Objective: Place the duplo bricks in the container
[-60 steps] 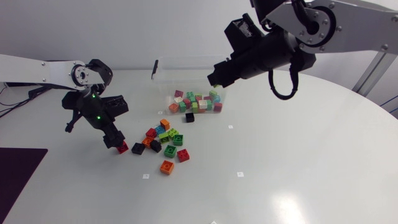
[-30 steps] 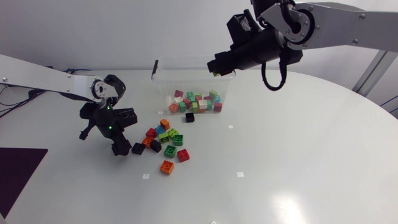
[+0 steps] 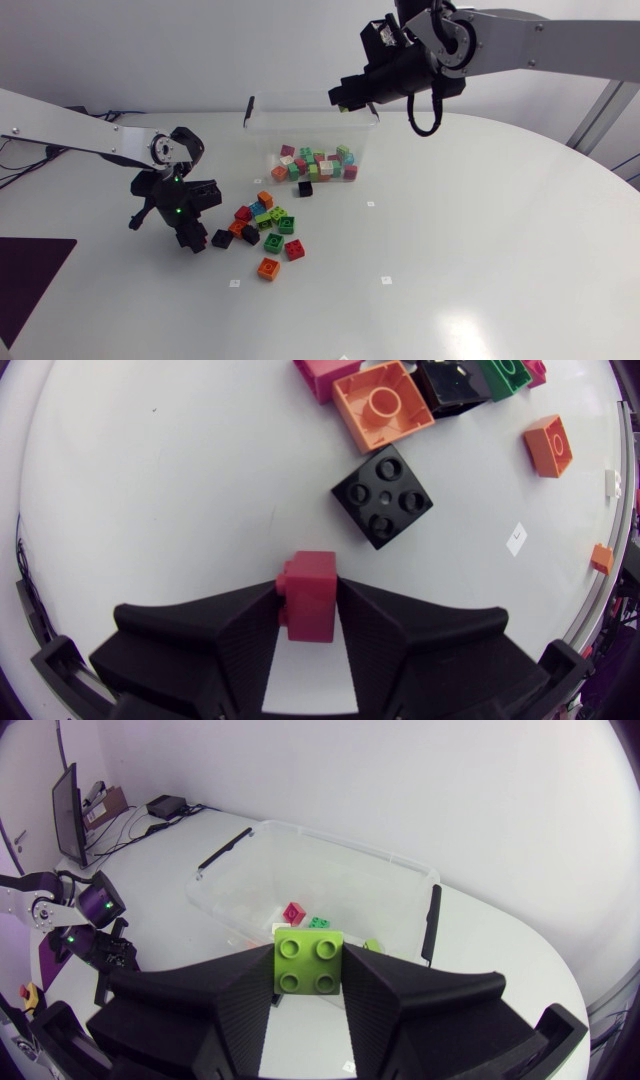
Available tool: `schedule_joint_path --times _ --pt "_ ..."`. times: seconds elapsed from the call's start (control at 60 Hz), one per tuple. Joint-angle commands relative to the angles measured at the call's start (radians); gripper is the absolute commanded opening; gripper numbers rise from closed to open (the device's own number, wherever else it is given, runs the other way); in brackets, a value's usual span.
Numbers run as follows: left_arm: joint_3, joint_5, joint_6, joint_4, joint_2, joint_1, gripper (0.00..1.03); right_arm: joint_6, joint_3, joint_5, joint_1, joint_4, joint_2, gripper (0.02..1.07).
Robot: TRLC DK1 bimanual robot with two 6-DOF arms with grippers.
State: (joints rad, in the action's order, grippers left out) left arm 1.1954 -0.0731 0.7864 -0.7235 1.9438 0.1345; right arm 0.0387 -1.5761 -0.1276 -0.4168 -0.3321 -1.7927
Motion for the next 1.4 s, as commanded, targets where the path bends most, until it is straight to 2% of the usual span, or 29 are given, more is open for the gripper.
schedule_joint_path --times 0.0,0.367,0.75,0.817,0.9,0.983,1.017,1.117,1.383 --pt "-0.056 -0.017 0.024 0.004 0.015 0.005 0.24 -0.036 -0.044 0.009 0.004 0.015 -0.054 0.3" --pt "-0.066 -0.017 0.048 -0.037 -0.069 0.002 0.24 -0.043 -0.108 0.036 0.006 0.057 -0.152 0.3" --pt "-0.003 -0.013 0.047 -0.117 -0.169 0.008 0.24 -0.042 -0.173 0.077 0.009 0.093 -0.251 0.31" --pt "0.016 -0.011 0.045 -0.131 -0.197 0.01 0.24 -0.04 -0.186 0.083 0.009 0.094 -0.267 0.39" --pt "0.04 -0.011 0.039 -0.134 -0.243 0.024 0.24 -0.037 -0.219 0.092 0.009 0.088 -0.293 0.62" --pt "0.087 -0.007 0.019 -0.16 -0.272 0.039 0.24 -0.037 -0.232 0.105 0.007 0.085 -0.3 0.91" --pt "0.113 -0.002 0.004 -0.177 -0.278 0.05 0.24 -0.039 -0.232 0.105 0.007 0.084 -0.293 0.96" --pt "0.184 0.032 -0.038 -0.191 -0.292 0.076 0.24 -0.037 -0.219 0.112 0.0 0.081 -0.261 1.0" --pt "0.397 0.118 -0.19 -0.18 -0.236 0.139 0.24 -0.037 -0.099 0.108 -0.004 0.056 -0.114 1.01"
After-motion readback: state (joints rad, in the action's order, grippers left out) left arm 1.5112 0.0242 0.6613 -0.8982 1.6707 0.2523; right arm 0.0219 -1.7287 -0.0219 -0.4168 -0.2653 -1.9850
